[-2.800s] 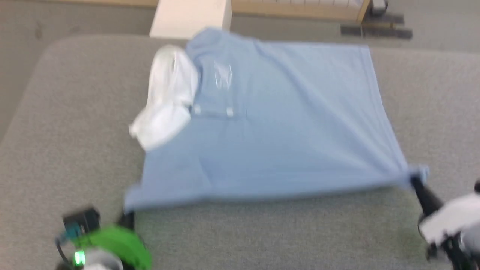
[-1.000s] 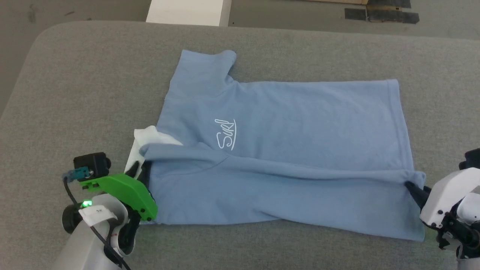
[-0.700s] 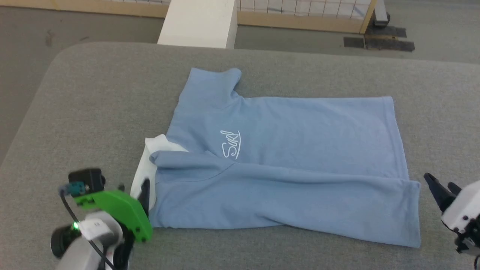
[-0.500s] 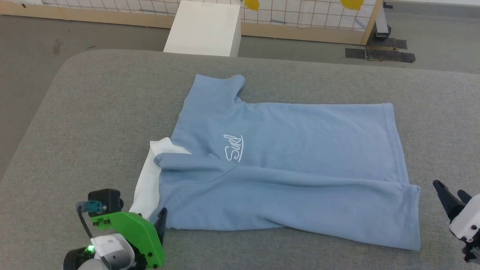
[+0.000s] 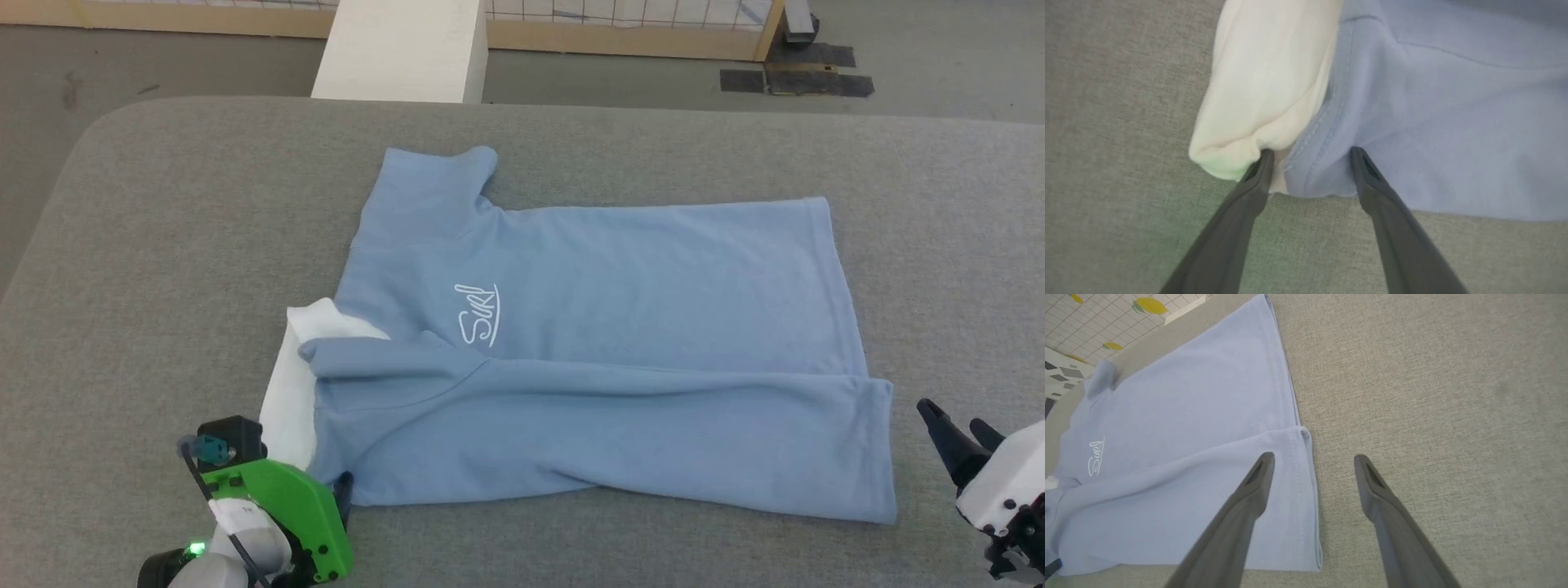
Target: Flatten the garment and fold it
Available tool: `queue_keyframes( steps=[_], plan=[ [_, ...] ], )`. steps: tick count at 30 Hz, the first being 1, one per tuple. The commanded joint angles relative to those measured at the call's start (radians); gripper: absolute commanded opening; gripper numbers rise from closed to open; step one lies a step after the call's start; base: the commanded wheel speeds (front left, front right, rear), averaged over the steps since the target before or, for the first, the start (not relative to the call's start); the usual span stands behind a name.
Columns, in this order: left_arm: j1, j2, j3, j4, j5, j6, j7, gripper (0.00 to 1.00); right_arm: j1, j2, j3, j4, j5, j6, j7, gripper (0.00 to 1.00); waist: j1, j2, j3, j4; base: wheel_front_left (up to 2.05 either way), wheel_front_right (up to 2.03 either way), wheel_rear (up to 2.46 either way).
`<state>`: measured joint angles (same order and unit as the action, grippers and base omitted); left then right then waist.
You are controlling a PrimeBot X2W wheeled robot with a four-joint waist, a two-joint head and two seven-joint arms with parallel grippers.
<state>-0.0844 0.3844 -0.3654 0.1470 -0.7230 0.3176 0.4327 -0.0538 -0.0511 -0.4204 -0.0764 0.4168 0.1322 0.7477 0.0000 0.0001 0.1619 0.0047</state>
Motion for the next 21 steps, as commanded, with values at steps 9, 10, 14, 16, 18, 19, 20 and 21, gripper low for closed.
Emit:
queue_keyframes(
  steps=[9,10,14,16,18,19,20,21],
  plan=[
    [0.088,-0.005,0.067,-0.13,-0.048,-0.002,-0.091,0.0,0.077,-0.027,0.143,-0.067,-0.175,-0.002,0.061,1.0,0.0,-0.0001,0.003,0.007,0.0,0.0,0.0],
    [0.098,-0.003,0.069,-0.155,-0.048,0.002,-0.093,0.0,0.076,-0.035,0.155,-0.058,-0.198,-0.002,0.07,1.0,0.0,-0.0001,0.005,0.011,0.0,0.0,0.0],
    [0.127,0.003,0.065,-0.211,-0.048,0.017,-0.081,0.0,0.057,-0.05,0.202,0.002,-0.259,-0.002,0.087,1.0,0.0,-0.0001,0.015,0.022,0.0,0.0,0.0],
    [0.134,0.004,0.061,-0.222,-0.047,0.021,-0.076,0.0,0.048,-0.058,0.222,0.046,-0.284,-0.002,0.096,1.0,0.0,-0.0001,0.019,0.027,0.0,0.0,0.0],
    [0.137,0.005,0.057,-0.225,-0.046,0.025,-0.072,0.0,0.037,-0.066,0.236,0.088,-0.298,-0.002,0.094,1.0,0.0,-0.0001,0.023,0.031,0.0,0.0,0.0],
    [0.137,0.005,0.056,-0.227,-0.045,0.026,-0.072,0.0,0.031,-0.067,0.241,0.104,-0.297,-0.002,0.094,1.0,0.0,-0.0001,0.023,0.032,0.0,0.0,0.0],
    [0.136,0.004,0.056,-0.227,-0.047,0.026,-0.071,0.0,0.024,-0.07,0.247,0.122,-0.292,-0.002,0.095,1.0,0.0,-0.0001,0.024,0.034,0.0,0.0,0.0],
    [0.136,0.005,0.055,-0.225,-0.047,0.026,-0.069,0.0,0.019,-0.072,0.251,0.135,-0.286,-0.002,0.098,0.92,0.0,-0.0001,0.024,0.034,0.0,0.0,0.0]
  ],
)
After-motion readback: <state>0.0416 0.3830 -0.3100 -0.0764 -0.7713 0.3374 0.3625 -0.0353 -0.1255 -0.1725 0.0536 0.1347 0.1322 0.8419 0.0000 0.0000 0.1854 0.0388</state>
